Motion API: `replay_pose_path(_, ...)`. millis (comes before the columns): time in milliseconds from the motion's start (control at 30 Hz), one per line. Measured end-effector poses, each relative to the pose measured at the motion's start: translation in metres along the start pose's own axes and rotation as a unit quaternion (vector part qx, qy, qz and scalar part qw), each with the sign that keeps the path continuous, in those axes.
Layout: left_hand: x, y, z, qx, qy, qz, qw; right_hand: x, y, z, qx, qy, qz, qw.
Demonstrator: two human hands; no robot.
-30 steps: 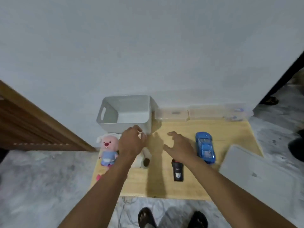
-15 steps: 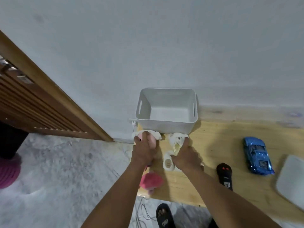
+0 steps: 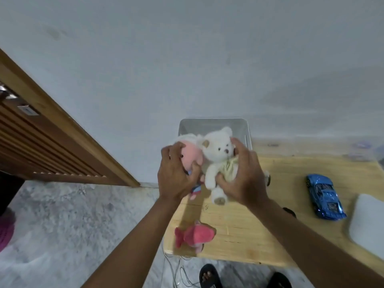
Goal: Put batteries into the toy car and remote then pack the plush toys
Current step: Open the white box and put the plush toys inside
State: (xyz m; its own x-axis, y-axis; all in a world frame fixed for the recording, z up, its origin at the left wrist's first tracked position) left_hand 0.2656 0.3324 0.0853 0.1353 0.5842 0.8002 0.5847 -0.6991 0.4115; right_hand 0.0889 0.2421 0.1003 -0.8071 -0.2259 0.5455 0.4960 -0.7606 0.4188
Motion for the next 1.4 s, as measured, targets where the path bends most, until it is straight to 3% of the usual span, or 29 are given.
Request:
replay_pose_path(133, 0.008, 0.060, -0.019, -0.007, -0.034, -0.012, 0.999, 0.005, 0.079, 0.013, -0.098, 0.005, -0.009, 0.995)
replay_pose_path(367, -0.043, 0.114, -0.012, 0.039, 0.023, 0.165, 0.985, -0.026, 0.127, -0.038, -0.227, -0.059, 0.094, 0.967)
replay_pose_path(633, -0.099, 0.106, 0.005, 0.060, 0.084, 0.271, 0.957, -0.067, 0.130, -0.077, -0.206, -0.167, 0.147, 0.953)
replay_pose_path(900, -0.094, 0.102, 0.000, 0.019, 0.091, 0.267, 0.959, -0.085, 0.122, -0.093, -0.214, -0.177, 0.233, 0.932)
replay_pose_path(967, -0.083, 0.101, -0.005, 0.007, 0.081, 0.264, 0.961, -0.075, 0.123, -0.085, -0.172, -0.181, 0.193, 0.949)
replay_pose_path(1100, -0.053, 0.086, -0.024, -0.045, 0.034, 0.198, 0.979, -0.041, 0.104, -0.065, -0.078, -0.135, 0.037, 0.987)
replay_pose_path(1200, -0.035, 0.051, -0.041, -0.065, 0.000, 0.192, 0.979, -0.010, 0.062, -0.064, -0.049, -0.132, -0.045, 0.989)
replay_pose_path(1300, -0.035, 0.004, -0.041, -0.098, 0.057, 0.269, 0.957, 0.016, 0.006, -0.082, -0.112, -0.173, -0.041, 0.978)
replay_pose_path(1400, -0.050, -0.037, -0.019, -0.070, 0.117, 0.429, 0.893, 0.036, -0.051, -0.115, -0.286, -0.240, 0.088, 0.924)
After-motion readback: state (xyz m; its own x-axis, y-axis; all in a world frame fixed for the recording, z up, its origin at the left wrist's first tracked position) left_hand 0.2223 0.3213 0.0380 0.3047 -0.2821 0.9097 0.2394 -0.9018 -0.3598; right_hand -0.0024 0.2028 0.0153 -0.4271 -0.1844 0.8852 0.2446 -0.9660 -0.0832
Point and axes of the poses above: each hand's wrist, its own y-axis towards the middle knuckle, its own x-axis out of the back of the hand, z = x × y, the point moved 1 cm from there along y, towards the middle knuckle, and after that the axes turned 14 degrees about y, right-handed, at the moved point
